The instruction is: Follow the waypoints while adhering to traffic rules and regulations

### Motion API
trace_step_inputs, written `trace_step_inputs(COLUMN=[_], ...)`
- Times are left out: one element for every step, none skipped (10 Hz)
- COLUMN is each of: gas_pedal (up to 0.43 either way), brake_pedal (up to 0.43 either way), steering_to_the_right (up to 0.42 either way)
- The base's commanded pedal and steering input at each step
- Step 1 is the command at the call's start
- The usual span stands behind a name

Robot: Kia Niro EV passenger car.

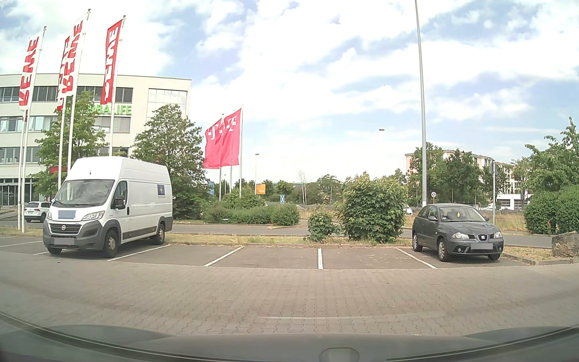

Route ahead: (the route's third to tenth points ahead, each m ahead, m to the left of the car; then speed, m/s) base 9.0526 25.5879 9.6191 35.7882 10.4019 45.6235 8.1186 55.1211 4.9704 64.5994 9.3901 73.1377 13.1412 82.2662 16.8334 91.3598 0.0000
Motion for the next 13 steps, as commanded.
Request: trace_step_inputs(gas_pedal=[0.000, 0.000, 0.000, 0.000, 0.000, 0.000, 0.000, 0.000, 0.000, 0.000, 0.000, 0.000, 0.000], brake_pedal=[0.384, 0.384, 0.384, 0.384, 0.384, 0.384, 0.384, 0.384, 0.384, 0.384, 0.384, 0.384, 0.384], steering_to_the_right=[-0.001, -0.002, -0.002, -0.001, -0.002, -0.002, -0.002, -0.002, -0.001, -0.002, -0.002, -0.001, -0.002])
